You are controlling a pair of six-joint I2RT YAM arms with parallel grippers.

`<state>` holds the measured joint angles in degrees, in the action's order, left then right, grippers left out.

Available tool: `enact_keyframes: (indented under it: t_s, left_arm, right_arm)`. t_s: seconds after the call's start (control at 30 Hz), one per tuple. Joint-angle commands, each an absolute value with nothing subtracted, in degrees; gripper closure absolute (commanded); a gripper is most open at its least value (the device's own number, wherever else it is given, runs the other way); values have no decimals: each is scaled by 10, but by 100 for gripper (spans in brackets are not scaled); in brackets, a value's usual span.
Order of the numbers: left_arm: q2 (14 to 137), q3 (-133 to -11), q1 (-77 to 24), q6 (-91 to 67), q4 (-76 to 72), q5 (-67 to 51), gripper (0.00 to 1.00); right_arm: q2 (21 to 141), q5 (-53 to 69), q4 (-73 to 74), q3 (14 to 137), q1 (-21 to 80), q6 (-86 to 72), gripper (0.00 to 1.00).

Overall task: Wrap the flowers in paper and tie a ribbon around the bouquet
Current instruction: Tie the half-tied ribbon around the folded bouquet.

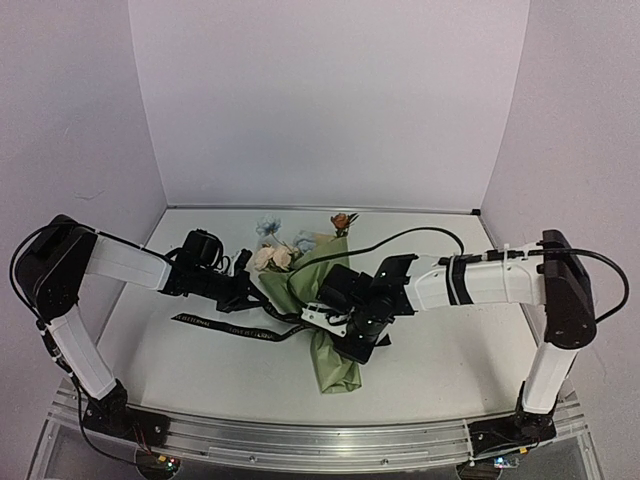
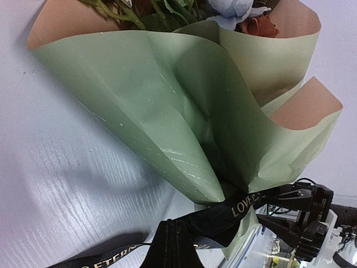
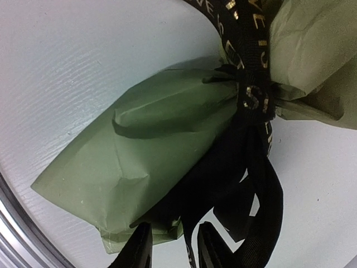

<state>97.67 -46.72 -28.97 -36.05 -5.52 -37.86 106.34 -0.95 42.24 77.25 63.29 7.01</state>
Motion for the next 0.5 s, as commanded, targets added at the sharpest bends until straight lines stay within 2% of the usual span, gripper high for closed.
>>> enact_keyframes:
  t_s: [0.0, 0.13, 0.33, 0.47]
  left_arm:
    - [966, -474, -288, -360, -68, -390, 100]
    - [966, -475, -289, -360, -67, -389, 100]
    - [965, -475, -288, -359, -66, -388, 100]
    - [966, -474, -288, -360, -66, -385, 100]
  right_arm:
    - [1080, -45, 437, 800, 629, 98, 69]
    - [1093, -52, 436, 810, 625, 98, 74]
    - [1090, -57, 434, 808, 623, 89, 98]
    - [1080, -47, 432, 804, 622, 71, 100]
